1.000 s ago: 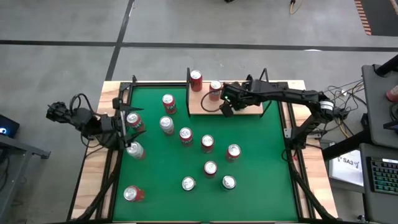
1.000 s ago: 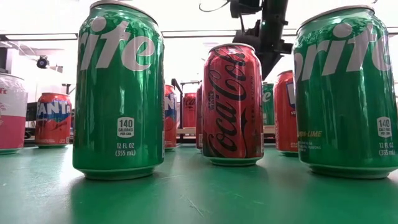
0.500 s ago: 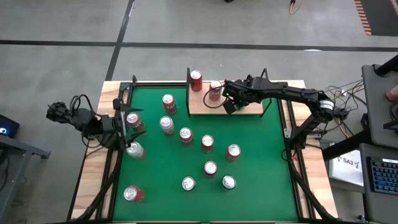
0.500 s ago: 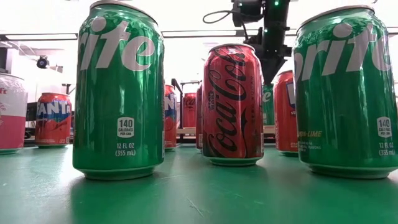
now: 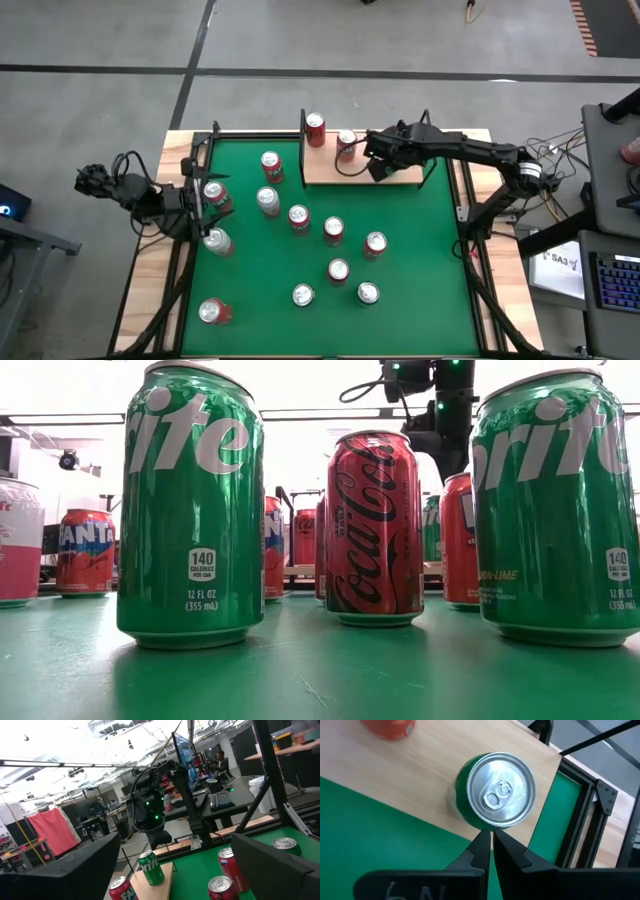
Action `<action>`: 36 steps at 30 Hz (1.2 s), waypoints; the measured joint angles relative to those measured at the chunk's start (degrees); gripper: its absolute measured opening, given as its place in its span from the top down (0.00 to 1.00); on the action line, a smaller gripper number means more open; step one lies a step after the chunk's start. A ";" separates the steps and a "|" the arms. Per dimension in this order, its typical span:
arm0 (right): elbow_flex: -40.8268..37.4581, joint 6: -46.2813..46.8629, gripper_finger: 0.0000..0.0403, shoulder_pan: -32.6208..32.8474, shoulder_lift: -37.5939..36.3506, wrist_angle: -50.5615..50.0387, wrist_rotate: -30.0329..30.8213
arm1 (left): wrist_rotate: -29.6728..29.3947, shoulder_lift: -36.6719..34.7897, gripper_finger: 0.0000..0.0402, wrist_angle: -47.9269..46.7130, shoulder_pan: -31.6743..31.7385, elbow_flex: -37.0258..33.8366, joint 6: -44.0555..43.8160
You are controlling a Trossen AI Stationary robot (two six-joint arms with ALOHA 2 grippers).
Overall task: Place canned beverage on shelf
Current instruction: Put the green soda can on the shelf
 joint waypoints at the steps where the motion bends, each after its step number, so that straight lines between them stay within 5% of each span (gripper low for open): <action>1: 0.00 0.44 0.97 0.00 -0.38 0.16 0.05 | 0.00 -0.01 0.09 0.00 -0.01 0.00 0.00; 14: 0.00 -2.89 0.97 -1.62 -0.10 11.73 3.06 | 0.04 0.00 0.09 0.42 0.01 -0.02 1.04; 36: -1.98 -1.79 0.97 -3.10 0.87 11.59 4.52 | 0.07 0.00 0.09 0.43 0.00 -0.02 1.36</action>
